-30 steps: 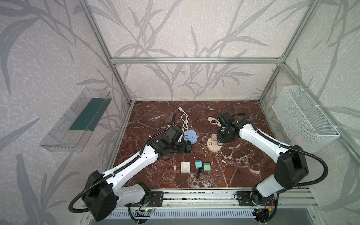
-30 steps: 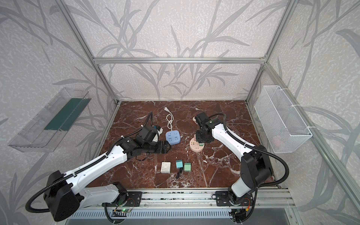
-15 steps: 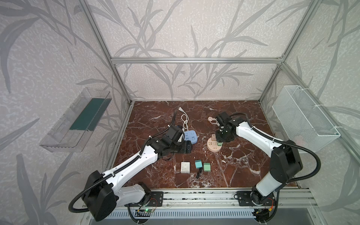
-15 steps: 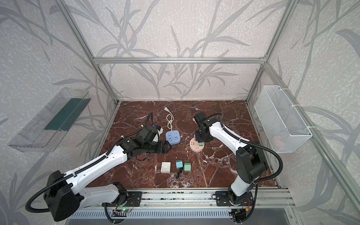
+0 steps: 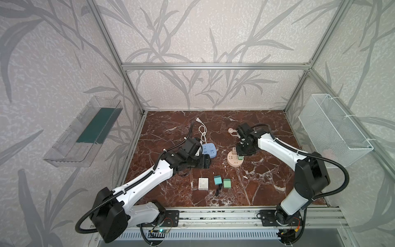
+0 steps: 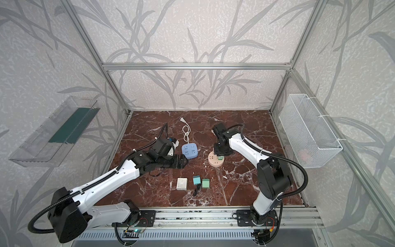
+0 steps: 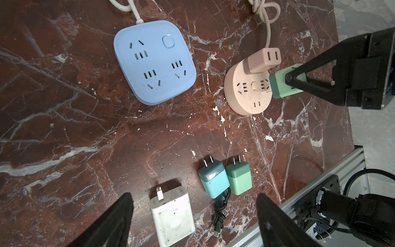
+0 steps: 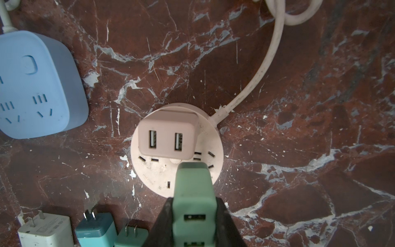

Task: Insert the plug
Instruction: 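Move the mint-green charger over the round pink strip's socket with the right gripper, then lower and press the charger prongs into the round pink strip with the right gripper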

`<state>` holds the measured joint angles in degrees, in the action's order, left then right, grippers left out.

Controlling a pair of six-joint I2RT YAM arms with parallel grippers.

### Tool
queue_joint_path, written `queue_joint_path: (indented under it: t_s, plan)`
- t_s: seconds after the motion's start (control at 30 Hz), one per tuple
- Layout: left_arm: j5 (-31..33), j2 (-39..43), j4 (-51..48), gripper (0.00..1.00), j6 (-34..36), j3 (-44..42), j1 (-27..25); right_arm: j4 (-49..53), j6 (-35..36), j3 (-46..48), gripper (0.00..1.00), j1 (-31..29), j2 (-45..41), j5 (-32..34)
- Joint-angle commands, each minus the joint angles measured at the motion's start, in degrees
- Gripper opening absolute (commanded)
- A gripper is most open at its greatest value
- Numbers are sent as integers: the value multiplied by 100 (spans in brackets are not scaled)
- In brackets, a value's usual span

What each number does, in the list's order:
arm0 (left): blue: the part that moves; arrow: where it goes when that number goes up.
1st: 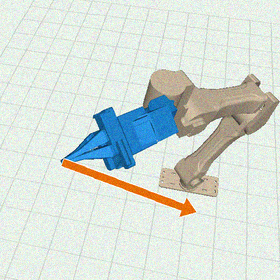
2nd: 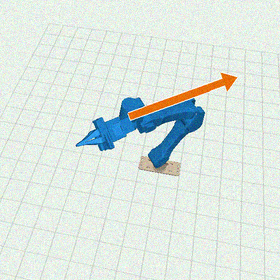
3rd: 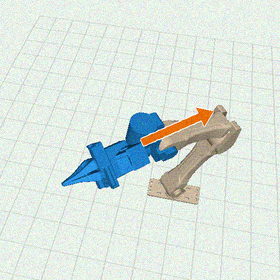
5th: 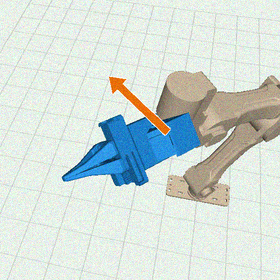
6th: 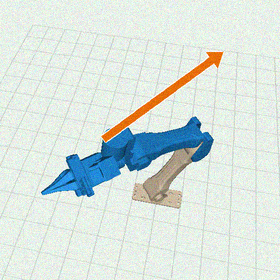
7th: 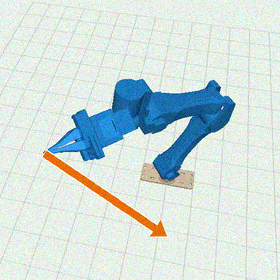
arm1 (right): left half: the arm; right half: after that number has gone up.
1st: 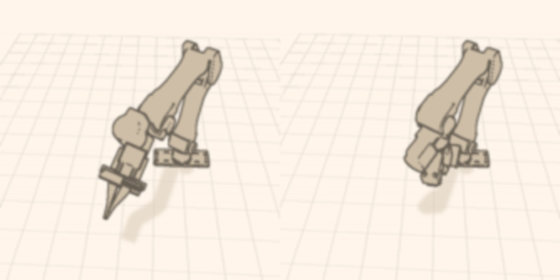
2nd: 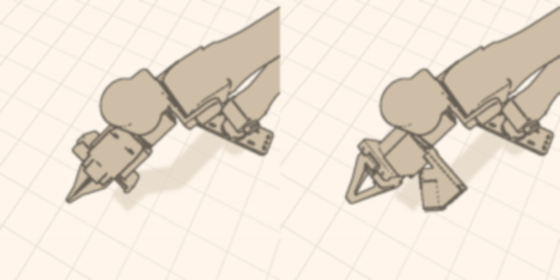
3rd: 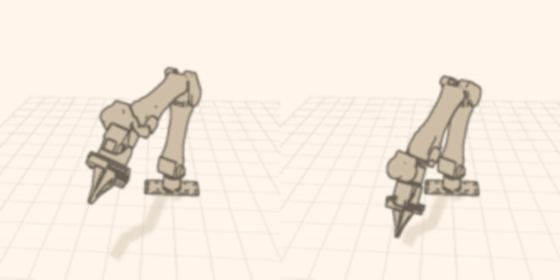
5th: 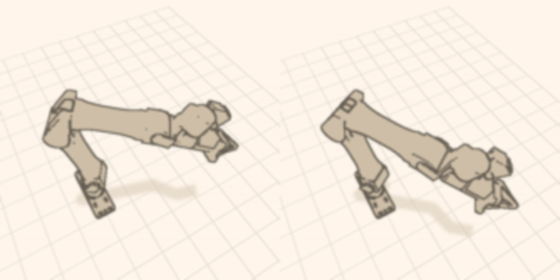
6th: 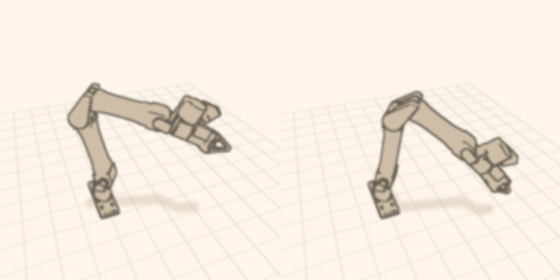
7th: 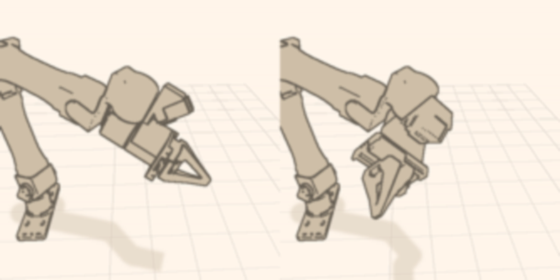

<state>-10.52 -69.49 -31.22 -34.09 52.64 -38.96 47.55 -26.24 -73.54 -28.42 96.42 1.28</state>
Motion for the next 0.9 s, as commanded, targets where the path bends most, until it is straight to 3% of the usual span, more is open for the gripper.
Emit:
queue_joint_path:
  t_s: [0.0, 0.87]
  plan:
    - [68, 19, 37, 87, 7, 4, -24, -37, 30, -56, 0, 48, 51, 116]
    - [46, -38, 89, 87, 16, -10, -31, -359, -211, 261, 0, 145, 308, 74]
